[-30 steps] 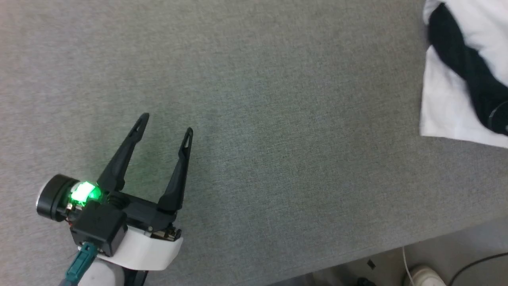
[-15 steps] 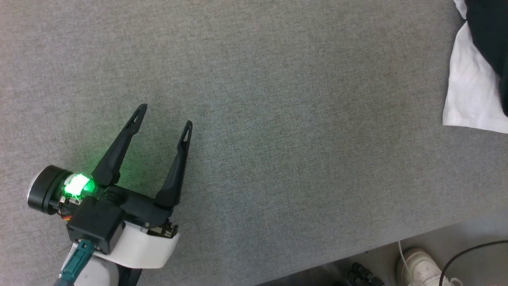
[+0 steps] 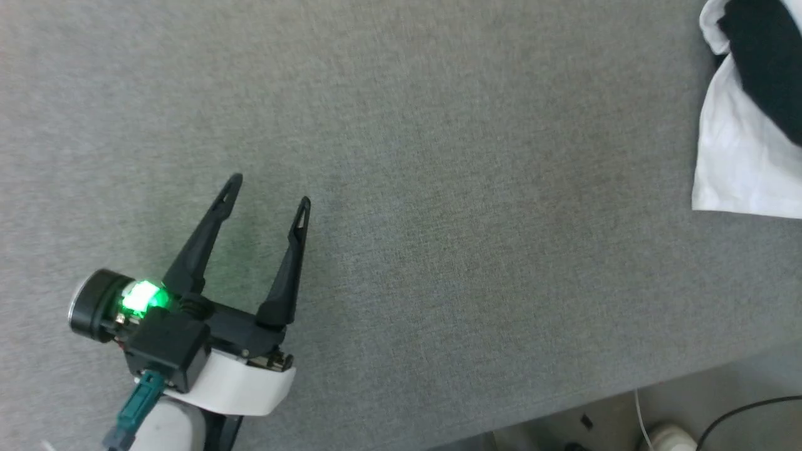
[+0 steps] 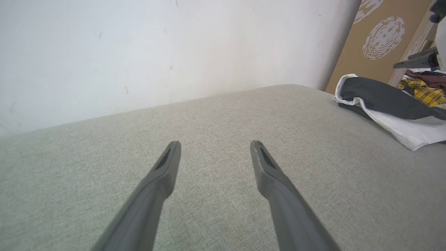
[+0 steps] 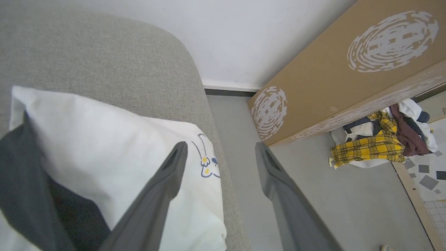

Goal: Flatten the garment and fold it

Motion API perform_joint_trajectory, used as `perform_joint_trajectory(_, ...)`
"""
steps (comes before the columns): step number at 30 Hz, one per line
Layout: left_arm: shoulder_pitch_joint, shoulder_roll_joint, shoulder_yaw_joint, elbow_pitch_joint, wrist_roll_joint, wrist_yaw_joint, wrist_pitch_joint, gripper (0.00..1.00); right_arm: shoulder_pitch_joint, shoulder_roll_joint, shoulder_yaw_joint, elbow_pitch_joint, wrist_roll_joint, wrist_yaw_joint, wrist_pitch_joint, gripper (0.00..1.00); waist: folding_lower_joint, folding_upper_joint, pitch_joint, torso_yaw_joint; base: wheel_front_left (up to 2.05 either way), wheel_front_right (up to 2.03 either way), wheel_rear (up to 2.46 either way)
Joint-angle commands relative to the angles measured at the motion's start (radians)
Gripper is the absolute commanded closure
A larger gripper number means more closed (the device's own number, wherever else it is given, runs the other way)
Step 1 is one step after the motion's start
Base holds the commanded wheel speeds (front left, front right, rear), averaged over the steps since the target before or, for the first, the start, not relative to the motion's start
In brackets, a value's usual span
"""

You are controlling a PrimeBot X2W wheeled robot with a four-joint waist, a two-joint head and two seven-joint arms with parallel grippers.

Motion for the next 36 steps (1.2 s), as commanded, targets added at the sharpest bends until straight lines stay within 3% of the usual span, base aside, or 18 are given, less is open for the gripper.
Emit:
perform_joint_trajectory(1,-0.003,-0.008,-0.002,0.012,-0.006,0.011,-0.011,0.0,0.009,0.017,-0.012,-0.011,0.011,-0.001,-0.022,0.0,0.0001,0.0,-0.066,0.026,0.0,0.0,0.0)
perform_joint_trajectory(8,0.031,-0.045,-0.001,0.083,-0.036,0.04,-0.051,0.0,0.14,0.089,-0.072,-0.119,0.045,-0.001,-0.139,0.0,0.0001,0.0,-0.199,0.079,0.0,0.0,0.0)
perform_joint_trajectory(16,0.073,-0.071,0.032,0.149,-0.054,0.089,-0.089,0.0,0.344,0.257,-0.164,-0.316,0.011,-0.001,-0.238,0.0,0.0001,0.0,-0.315,0.129,0.0,0.0,0.0)
perform_joint_trajectory(24,0.111,-0.101,0.063,0.186,-0.058,0.136,-0.107,0.0,0.597,0.433,-0.184,-0.544,-0.01,-0.001,-0.308,0.0,0.0001,0.0,-0.396,0.191,0.0,0.0,0.0)
perform_joint_trajectory(30,0.159,-0.126,0.084,0.2,-0.072,0.149,-0.109,0.0,0.752,0.47,-0.163,-0.608,-0.019,-0.001,-0.339,0.0,0.0001,0.0,-0.446,0.225,0.0,0.0,0.0)
perform_joint_trajectory(36,0.198,-0.133,0.082,0.21,-0.036,0.162,-0.109,0.0,0.859,0.472,-0.154,-0.592,0.042,-0.001,-0.376,0.0,0.0001,0.0,-0.484,0.254,0.0,0.0,0.0)
